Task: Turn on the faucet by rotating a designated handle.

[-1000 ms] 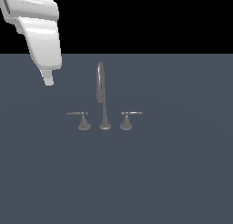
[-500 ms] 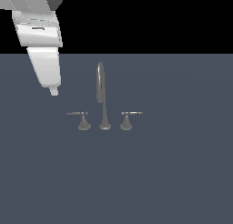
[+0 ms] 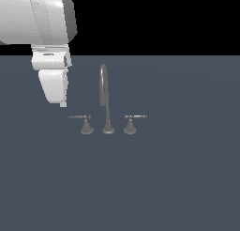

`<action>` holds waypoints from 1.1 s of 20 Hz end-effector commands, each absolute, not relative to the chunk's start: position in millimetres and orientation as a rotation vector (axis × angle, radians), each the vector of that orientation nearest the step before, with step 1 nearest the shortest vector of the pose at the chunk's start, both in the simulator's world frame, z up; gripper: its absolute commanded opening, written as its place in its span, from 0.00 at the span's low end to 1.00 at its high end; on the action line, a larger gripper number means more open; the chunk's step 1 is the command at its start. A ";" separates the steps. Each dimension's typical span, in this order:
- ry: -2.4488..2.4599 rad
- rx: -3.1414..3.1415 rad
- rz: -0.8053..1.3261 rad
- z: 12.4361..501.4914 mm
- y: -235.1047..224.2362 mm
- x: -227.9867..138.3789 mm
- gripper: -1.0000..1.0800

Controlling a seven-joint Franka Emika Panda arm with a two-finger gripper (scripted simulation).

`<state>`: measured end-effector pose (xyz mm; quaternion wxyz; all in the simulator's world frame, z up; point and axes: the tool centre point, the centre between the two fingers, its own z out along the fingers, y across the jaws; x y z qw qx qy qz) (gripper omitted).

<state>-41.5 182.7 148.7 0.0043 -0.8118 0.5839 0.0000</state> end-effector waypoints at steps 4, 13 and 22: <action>1.965 -2.447 -0.004 119.0 181.8 -14.4 0.00; 2.143 -2.299 -0.005 79.6 175.7 23.3 0.00; 2.211 -2.233 -0.002 64.7 171.8 38.9 0.00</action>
